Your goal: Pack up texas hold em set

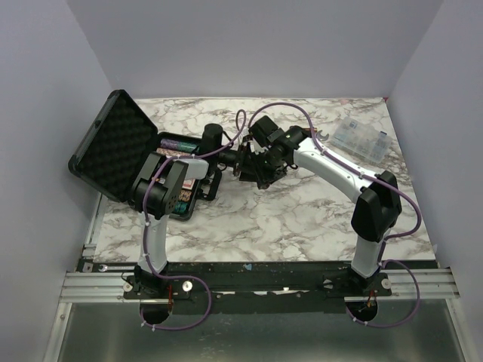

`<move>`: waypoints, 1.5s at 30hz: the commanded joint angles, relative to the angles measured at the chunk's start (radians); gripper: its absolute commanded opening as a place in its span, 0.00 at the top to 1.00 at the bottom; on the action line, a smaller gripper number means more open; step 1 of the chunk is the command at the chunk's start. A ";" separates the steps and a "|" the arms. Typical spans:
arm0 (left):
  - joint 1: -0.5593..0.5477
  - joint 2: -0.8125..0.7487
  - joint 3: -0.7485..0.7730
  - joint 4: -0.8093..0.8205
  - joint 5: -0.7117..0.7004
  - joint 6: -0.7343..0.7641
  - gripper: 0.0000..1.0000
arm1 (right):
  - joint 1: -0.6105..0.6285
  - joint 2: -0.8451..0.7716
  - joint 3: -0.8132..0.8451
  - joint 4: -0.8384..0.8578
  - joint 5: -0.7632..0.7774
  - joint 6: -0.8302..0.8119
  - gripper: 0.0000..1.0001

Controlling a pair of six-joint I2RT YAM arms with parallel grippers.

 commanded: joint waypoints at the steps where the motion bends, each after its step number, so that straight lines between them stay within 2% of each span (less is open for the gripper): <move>1: -0.028 0.011 -0.014 0.149 0.058 -0.086 0.58 | -0.001 -0.033 0.004 0.015 0.002 -0.016 0.99; 4: -0.039 -0.003 -0.002 0.009 0.052 0.019 0.58 | -0.001 -0.037 0.002 0.017 0.007 -0.015 0.99; 8: -0.046 -0.019 0.062 -0.365 0.023 0.299 0.60 | -0.001 -0.039 0.003 0.015 0.013 -0.015 0.99; 10: -0.046 -0.018 0.090 -0.488 0.010 0.393 0.60 | -0.001 -0.039 0.000 0.015 0.013 -0.015 0.99; 22: -0.061 -0.034 0.066 -0.402 0.046 0.350 0.62 | -0.001 -0.037 0.000 0.018 0.013 -0.020 0.99; 23: -0.062 -0.037 0.060 -0.378 0.049 0.335 0.64 | -0.002 -0.037 0.000 0.019 0.014 -0.020 0.99; 27: -0.062 -0.049 0.052 -0.353 0.050 0.314 0.88 | -0.002 -0.039 -0.004 0.020 0.013 -0.022 0.99; 31: -0.062 -0.080 0.033 -0.337 0.042 0.295 1.00 | -0.001 -0.042 -0.008 0.023 0.041 -0.024 0.99; 36: -0.067 -0.119 0.015 -0.342 0.015 0.273 1.00 | 0.003 -0.039 -0.011 0.030 0.077 -0.030 0.98; 40: -0.063 -0.142 0.042 -0.496 -0.044 0.357 1.00 | 0.007 -0.043 -0.023 0.046 0.081 -0.031 0.73; 41: -0.062 -0.152 0.056 -0.557 -0.070 0.391 1.00 | 0.006 -0.048 -0.030 0.053 0.081 -0.031 0.65; 42: -0.062 -0.159 0.068 -0.613 -0.091 0.434 1.00 | 0.007 -0.054 -0.038 0.066 0.078 -0.031 0.53; 45: -0.053 -0.191 0.116 -0.809 -0.204 0.571 1.00 | 0.008 -0.089 -0.074 0.108 0.068 -0.031 0.27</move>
